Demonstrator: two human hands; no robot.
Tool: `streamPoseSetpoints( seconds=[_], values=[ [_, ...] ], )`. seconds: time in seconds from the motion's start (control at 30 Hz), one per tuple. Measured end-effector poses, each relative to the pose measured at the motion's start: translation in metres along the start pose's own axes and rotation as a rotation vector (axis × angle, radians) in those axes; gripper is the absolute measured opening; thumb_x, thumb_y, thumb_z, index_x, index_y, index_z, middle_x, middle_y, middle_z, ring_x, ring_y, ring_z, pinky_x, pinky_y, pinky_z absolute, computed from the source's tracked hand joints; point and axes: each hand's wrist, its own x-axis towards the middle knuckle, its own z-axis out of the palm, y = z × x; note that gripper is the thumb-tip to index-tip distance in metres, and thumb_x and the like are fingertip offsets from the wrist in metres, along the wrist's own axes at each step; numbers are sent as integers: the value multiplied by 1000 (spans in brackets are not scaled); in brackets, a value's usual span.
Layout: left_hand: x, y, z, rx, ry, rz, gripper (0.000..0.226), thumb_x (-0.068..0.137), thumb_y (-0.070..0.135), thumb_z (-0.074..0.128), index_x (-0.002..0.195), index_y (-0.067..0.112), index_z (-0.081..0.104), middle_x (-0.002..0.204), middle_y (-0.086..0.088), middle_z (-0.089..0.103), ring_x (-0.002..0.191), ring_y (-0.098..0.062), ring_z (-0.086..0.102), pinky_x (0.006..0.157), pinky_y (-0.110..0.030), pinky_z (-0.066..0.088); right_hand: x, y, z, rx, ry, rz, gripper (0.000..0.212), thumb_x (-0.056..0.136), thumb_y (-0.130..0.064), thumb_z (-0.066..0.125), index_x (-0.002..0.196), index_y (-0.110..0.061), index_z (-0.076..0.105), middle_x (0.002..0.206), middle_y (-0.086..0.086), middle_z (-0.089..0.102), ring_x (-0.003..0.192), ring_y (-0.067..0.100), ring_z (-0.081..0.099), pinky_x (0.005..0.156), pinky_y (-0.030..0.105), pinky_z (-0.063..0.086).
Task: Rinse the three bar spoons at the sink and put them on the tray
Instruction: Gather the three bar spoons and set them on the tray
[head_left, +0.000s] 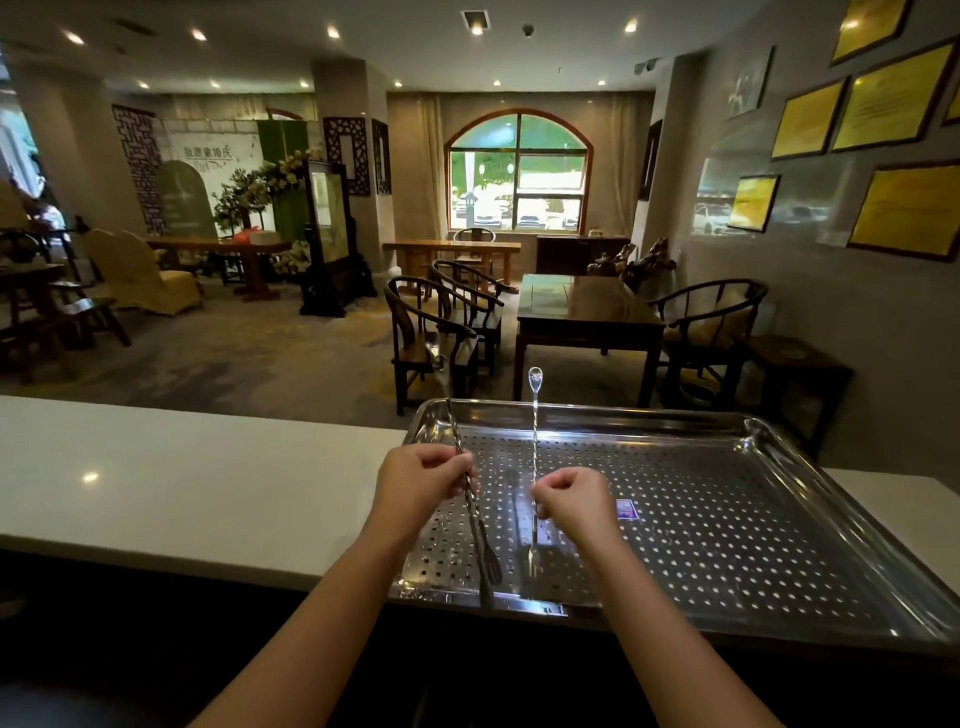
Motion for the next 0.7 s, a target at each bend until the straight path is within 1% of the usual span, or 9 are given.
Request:
streamPoseSetpoints(
  seconds=[0.03,0.1,0.2,0.3,0.43,0.53,0.6,0.63,0.7],
  values=[
    [4,1,1,3,6,5,14,83,13,65,73,9,74,71,-8,74,61,-8,66,58,-18,54,9,3,3,-24,8,40,16,81,-8,64,66,-11,68,70,6,70,54,10,58,58,32,52],
    [12,4,1,16,6,12,17,84,13,64,71,9,74,73,-12,74,64,-12,66,62,-23,54,23,11,10,-60,21,109,14,83,-8,61,74,-1,70,81,11,73,67,20,66,70,39,56],
    [19,3,0,17,-7,16,17,84,15,63,74,8,75,74,-11,74,66,-12,66,60,-21,51,38,22,21,-154,33,148,19,85,-12,58,79,3,70,83,17,71,84,33,68,80,46,56],
    [22,-1,-2,19,0,2,15,84,16,64,78,7,74,74,-8,74,67,-10,66,58,-18,49,44,26,31,-241,-1,177,13,83,-8,61,82,1,70,86,15,71,86,29,68,80,43,57],
    [24,-4,-3,24,21,-12,14,83,17,66,82,5,74,80,-13,74,73,-19,67,61,-22,50,48,29,38,-341,-32,220,10,80,-8,65,86,-2,69,81,10,67,79,23,64,67,30,52],
    [24,-4,-3,35,10,-15,14,83,17,65,81,6,74,80,-12,74,73,-18,67,60,-20,50,49,31,40,-408,-45,221,10,80,-7,64,88,-2,66,78,7,61,73,21,58,51,23,42],
    [24,-3,-2,29,3,-20,14,84,16,65,79,7,74,78,-11,74,71,-16,67,60,-19,51,51,33,42,-441,-46,187,2,80,-5,61,82,-5,63,76,6,59,69,20,55,44,21,35],
    [23,-3,-1,24,2,-22,14,84,15,64,77,7,74,77,-11,74,71,-16,67,60,-20,52,52,35,43,-459,-41,173,7,81,-3,59,76,-8,58,73,5,57,66,19,54,41,21,32],
    [22,-2,0,19,-3,-23,15,84,15,64,76,7,74,78,-12,74,72,-18,68,64,-23,54,53,36,46,-502,-12,146,27,82,1,55,61,-13,44,64,1,50,60,18,51,40,23,33]
  ],
)
